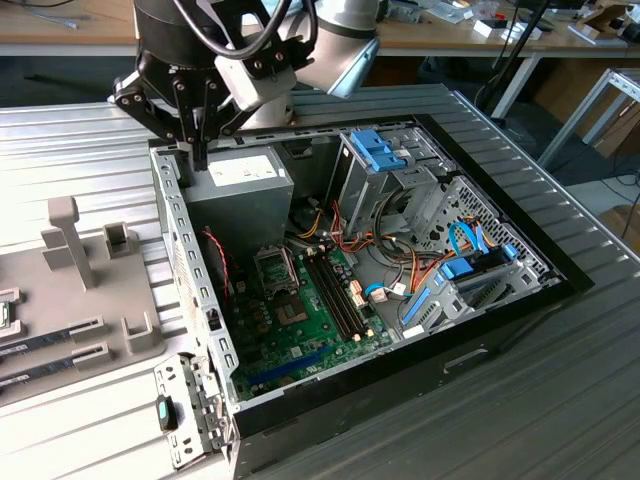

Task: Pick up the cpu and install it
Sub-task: 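Reach for the cpu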

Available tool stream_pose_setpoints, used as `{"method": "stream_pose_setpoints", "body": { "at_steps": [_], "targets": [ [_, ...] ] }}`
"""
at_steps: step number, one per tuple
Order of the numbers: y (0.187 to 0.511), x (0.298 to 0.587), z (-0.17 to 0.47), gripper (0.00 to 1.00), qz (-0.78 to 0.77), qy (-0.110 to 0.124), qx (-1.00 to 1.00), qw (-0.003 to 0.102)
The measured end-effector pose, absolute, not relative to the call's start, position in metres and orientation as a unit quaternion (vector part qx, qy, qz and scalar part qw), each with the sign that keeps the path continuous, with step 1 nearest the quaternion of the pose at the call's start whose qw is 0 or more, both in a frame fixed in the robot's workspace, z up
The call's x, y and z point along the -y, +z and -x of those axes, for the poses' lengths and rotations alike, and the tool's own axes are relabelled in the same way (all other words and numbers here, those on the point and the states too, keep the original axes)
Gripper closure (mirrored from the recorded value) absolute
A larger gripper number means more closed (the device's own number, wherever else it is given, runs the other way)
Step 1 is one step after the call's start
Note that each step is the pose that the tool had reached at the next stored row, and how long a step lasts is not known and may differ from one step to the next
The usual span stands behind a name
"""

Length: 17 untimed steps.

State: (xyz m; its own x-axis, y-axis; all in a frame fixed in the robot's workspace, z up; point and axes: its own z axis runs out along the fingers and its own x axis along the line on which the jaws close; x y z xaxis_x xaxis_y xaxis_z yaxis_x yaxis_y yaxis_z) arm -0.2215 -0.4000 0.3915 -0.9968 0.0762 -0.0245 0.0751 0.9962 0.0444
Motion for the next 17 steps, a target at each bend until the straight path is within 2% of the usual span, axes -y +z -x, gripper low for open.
{"method": "stream_pose_setpoints", "body": {
  "at_steps": [17],
  "targets": [
    [0.3912,0.4000,0.2313,0.89,-0.038,0.022,-0.999,0.013]
  ]
}}
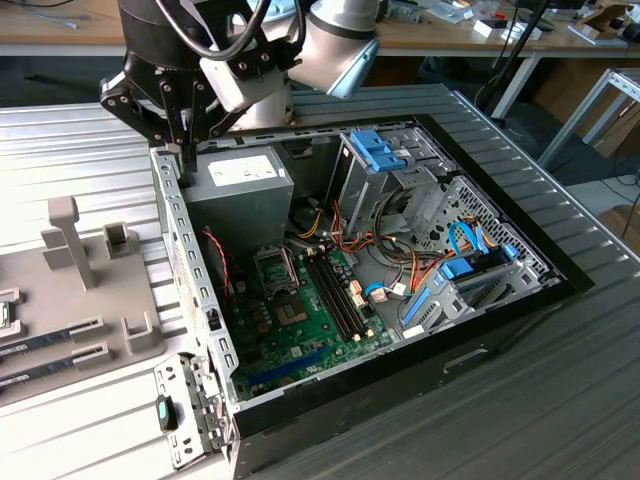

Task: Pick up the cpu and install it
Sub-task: 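Reach for the cpu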

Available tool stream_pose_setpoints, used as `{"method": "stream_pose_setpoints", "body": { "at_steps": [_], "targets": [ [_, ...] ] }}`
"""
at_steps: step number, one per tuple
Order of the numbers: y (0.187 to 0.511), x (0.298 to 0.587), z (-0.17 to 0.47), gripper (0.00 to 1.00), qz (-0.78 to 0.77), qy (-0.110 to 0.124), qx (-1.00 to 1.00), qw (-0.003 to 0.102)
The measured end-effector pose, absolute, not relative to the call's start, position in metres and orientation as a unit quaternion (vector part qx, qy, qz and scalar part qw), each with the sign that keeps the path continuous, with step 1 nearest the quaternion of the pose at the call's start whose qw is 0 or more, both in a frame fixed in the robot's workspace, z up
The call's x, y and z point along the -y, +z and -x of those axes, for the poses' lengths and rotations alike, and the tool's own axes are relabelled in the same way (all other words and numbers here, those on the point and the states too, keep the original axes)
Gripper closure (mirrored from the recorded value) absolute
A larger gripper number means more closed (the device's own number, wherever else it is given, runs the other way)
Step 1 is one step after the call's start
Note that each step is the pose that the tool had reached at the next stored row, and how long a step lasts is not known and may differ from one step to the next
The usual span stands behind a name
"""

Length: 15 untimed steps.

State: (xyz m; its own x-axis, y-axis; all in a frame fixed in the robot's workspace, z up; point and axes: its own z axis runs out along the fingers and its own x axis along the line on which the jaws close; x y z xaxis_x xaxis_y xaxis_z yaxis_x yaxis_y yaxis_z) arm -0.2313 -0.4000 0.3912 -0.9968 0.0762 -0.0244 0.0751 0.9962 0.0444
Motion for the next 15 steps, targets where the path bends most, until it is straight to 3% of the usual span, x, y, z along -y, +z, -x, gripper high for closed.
{"method": "stream_pose_setpoints", "body": {
  "at_steps": [15],
  "targets": [
    [0.3909,0.4000,0.2389,0.89,-0.038,0.022,-0.999,0.013]
  ]
}}
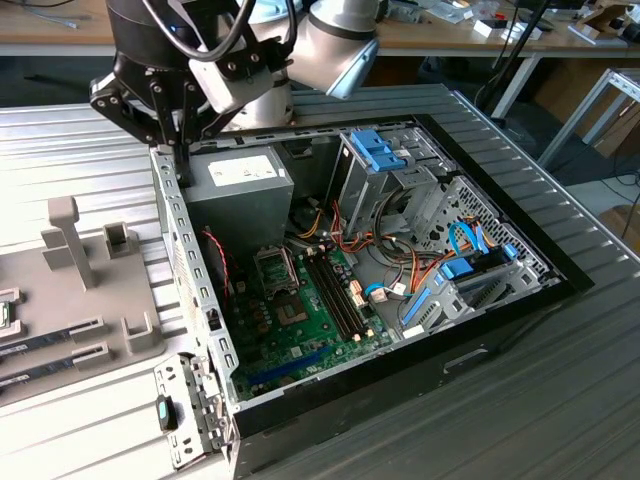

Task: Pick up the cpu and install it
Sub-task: 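Reach for the cpu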

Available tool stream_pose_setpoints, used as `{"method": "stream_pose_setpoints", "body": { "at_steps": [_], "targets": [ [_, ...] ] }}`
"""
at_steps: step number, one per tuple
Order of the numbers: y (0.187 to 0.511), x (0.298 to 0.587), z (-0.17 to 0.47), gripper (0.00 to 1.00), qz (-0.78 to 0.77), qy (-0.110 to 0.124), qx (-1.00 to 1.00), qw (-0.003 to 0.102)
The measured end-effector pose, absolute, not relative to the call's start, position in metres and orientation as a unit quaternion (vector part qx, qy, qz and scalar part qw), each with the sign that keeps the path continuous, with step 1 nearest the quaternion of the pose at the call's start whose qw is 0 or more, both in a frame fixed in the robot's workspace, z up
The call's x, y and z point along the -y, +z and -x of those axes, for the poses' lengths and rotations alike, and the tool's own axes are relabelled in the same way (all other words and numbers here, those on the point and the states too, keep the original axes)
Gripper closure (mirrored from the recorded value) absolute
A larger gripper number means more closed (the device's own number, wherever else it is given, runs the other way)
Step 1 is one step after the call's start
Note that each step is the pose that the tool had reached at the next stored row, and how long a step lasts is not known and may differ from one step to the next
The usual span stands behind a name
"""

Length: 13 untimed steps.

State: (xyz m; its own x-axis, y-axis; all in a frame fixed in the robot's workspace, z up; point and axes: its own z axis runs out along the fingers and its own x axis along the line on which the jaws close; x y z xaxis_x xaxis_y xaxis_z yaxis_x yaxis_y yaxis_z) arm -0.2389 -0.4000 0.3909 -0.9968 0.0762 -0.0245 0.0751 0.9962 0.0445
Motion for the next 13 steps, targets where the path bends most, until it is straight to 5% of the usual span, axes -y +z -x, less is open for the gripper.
{"method": "stream_pose_setpoints", "body": {
  "at_steps": [13],
  "targets": [
    [0.3906,0.4000,0.2485,0.89,-0.038,0.022,-0.999,0.013]
  ]
}}
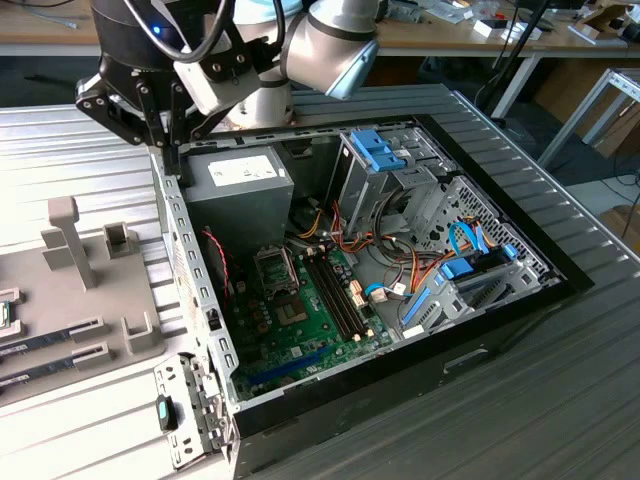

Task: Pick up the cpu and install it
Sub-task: 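Reach for the cpu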

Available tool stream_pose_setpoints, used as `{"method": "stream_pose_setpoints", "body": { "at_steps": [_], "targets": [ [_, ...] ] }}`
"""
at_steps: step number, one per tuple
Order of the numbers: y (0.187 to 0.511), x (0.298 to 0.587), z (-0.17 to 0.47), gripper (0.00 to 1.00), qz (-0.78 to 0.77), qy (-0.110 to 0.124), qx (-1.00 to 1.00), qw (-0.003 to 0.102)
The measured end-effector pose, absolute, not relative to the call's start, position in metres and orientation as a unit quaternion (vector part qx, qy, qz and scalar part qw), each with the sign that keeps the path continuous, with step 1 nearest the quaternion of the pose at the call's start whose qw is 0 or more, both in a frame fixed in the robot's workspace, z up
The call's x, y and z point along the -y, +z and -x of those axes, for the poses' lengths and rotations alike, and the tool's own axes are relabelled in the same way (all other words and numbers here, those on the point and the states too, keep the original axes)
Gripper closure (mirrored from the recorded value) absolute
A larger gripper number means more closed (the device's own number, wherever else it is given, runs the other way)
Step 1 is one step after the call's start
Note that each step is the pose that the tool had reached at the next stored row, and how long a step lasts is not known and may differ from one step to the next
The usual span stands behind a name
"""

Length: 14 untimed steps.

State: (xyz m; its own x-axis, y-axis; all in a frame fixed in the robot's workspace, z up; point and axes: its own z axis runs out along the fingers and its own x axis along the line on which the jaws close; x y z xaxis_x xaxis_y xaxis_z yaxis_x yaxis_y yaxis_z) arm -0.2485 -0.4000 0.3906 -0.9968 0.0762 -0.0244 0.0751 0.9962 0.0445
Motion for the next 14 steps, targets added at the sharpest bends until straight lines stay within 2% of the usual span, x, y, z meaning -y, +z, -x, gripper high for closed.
{"method": "stream_pose_setpoints", "body": {
  "at_steps": [14],
  "targets": [
    [0.3903,0.4000,0.2587,0.89,-0.038,0.022,-0.999,0.013]
  ]
}}
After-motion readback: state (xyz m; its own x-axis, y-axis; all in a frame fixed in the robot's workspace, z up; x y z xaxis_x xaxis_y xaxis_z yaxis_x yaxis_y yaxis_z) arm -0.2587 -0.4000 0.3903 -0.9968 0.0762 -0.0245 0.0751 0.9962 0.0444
